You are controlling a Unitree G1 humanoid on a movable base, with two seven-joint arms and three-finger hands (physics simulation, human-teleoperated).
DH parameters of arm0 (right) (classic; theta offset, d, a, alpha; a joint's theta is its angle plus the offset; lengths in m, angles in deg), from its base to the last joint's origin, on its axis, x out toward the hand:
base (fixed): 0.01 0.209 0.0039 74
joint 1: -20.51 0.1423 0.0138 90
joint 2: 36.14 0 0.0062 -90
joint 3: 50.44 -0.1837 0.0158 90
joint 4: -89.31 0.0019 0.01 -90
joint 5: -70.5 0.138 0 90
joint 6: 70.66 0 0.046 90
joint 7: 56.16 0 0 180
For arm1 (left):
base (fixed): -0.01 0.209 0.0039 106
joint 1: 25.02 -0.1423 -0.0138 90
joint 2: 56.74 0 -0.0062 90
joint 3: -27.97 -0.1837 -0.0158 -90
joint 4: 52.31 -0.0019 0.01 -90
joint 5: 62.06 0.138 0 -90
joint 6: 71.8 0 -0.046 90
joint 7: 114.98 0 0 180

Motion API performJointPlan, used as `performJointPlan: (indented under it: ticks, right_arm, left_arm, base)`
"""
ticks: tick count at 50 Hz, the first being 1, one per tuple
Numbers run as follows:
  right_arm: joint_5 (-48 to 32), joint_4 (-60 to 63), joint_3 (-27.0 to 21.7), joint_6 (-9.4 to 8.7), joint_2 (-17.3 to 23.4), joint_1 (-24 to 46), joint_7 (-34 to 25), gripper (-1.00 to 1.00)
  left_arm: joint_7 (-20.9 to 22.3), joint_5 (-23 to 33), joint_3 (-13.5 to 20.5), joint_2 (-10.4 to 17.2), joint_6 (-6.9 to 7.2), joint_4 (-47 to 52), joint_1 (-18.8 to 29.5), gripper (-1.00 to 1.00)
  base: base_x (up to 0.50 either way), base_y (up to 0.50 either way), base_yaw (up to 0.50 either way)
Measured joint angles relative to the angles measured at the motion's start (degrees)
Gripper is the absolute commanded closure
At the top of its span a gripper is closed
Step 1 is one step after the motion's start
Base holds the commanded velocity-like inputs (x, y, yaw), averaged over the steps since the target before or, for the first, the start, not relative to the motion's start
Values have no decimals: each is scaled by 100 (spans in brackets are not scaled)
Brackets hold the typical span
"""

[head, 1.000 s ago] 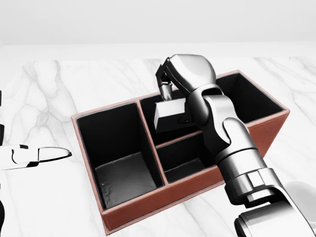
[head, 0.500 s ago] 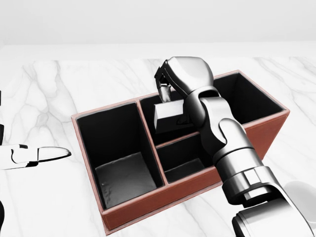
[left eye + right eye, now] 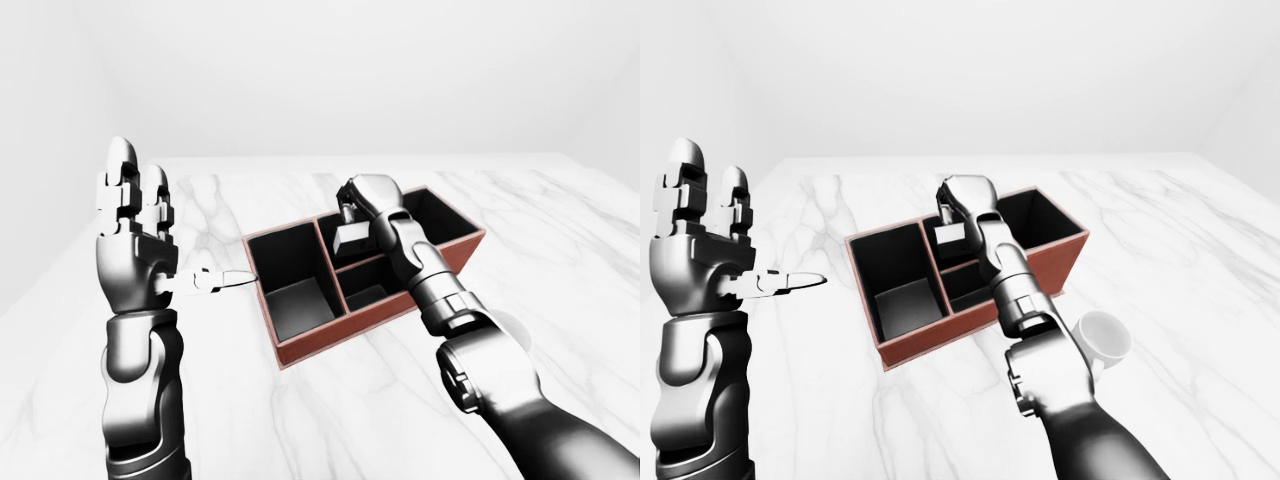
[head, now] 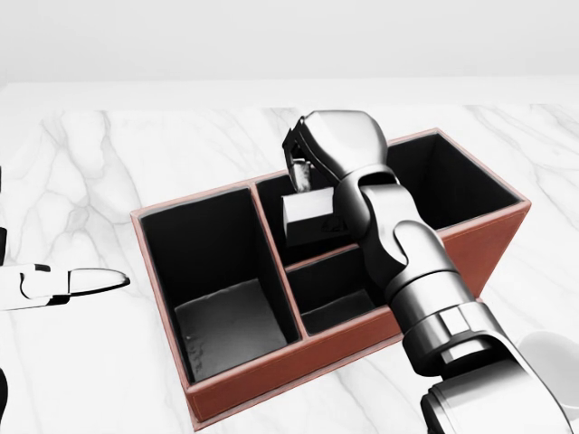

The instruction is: Pick up the book and place it in the front compartment of the caddy.

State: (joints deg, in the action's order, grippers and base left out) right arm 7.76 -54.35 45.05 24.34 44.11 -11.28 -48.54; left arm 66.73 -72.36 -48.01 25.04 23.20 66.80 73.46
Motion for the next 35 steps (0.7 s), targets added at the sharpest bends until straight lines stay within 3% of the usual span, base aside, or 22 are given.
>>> performJointPlan:
  ticks: [35]
  right_arm:
    - [-188,-437,81,0,-94,119,465,100]
  left_arm:
    - [-16,-26,14,12,0,-19,14,-100]
  base:
    - [0,0,0]
